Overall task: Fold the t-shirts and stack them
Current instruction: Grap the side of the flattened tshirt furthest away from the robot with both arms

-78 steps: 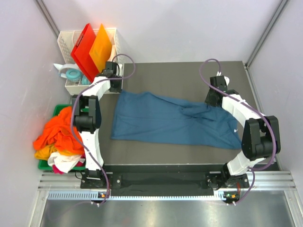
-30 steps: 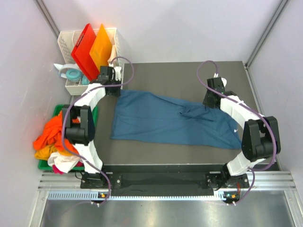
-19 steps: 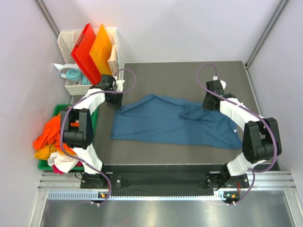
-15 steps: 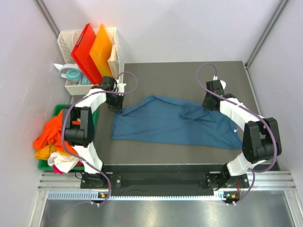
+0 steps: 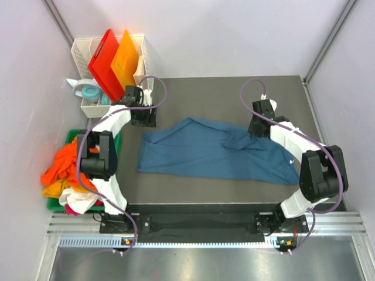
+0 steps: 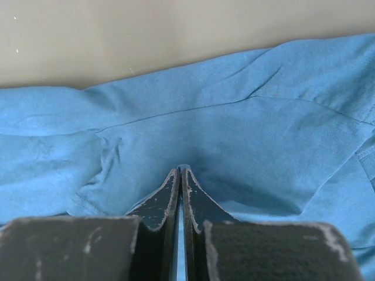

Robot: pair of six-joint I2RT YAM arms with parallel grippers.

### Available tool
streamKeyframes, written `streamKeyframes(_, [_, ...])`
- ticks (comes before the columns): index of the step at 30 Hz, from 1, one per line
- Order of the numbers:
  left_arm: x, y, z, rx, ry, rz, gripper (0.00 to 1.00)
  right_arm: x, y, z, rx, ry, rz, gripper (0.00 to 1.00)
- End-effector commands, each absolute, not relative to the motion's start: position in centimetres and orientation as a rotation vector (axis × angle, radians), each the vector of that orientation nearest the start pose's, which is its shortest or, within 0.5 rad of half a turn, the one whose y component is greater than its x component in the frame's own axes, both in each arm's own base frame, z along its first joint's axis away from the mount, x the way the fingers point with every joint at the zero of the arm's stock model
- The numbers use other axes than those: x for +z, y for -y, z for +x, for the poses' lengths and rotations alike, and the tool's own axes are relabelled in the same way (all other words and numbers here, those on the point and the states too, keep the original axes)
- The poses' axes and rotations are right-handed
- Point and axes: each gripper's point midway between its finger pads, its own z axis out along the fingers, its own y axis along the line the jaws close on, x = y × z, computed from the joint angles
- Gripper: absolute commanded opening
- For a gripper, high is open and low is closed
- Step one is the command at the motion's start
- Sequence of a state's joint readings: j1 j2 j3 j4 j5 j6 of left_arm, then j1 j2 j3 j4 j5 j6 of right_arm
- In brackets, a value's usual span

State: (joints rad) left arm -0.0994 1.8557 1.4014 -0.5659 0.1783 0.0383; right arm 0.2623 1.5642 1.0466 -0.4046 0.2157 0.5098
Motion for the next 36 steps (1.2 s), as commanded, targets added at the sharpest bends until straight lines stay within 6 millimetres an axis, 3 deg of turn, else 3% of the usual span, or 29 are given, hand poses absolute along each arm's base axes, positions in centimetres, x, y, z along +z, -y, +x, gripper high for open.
streamKeyframes(1, [7.9, 7.2, 44.8, -0.243, -2.538, 0.190, 0.62, 10.8, -8.9, 38.4, 0.100, -2.359, 0.393, 0.00])
streamKeyframes(4, [7.0, 7.2, 44.3, -0.245, -2.561, 0.191, 0.54, 10.7, -8.7, 38.2, 0.086, -2.364, 0.386, 0.00])
streamKeyframes(16, [6.0, 7.3, 42.4, -0.269, -2.612, 0.216, 0.39, 10.6, -9.0, 38.7, 0.095, -2.365, 0.390, 0.00])
streamKeyframes(26, [5.6, 7.5, 40.8, -0.293, -2.643, 0.237, 0.37, 10.5, -8.8, 38.4, 0.089, -2.363, 0.396, 0.00])
streamKeyframes(29, [5.6, 7.4, 40.3, -0.291, -2.643, 0.245, 0.28, 10.6, -8.8, 38.5, 0.093, -2.359, 0.397, 0.00])
streamKeyframes(34, [5.5, 7.3, 40.0, -0.286, -2.650, 0.242, 0.00, 10.4, -8.9, 38.4, 0.095, -2.363, 0.402, 0.00])
streamKeyframes(36, [5.9, 7.2, 40.1, -0.281, -2.638, 0.241, 0.00, 10.7, -9.0, 38.5, 0.104, -2.356, 0.403, 0.00])
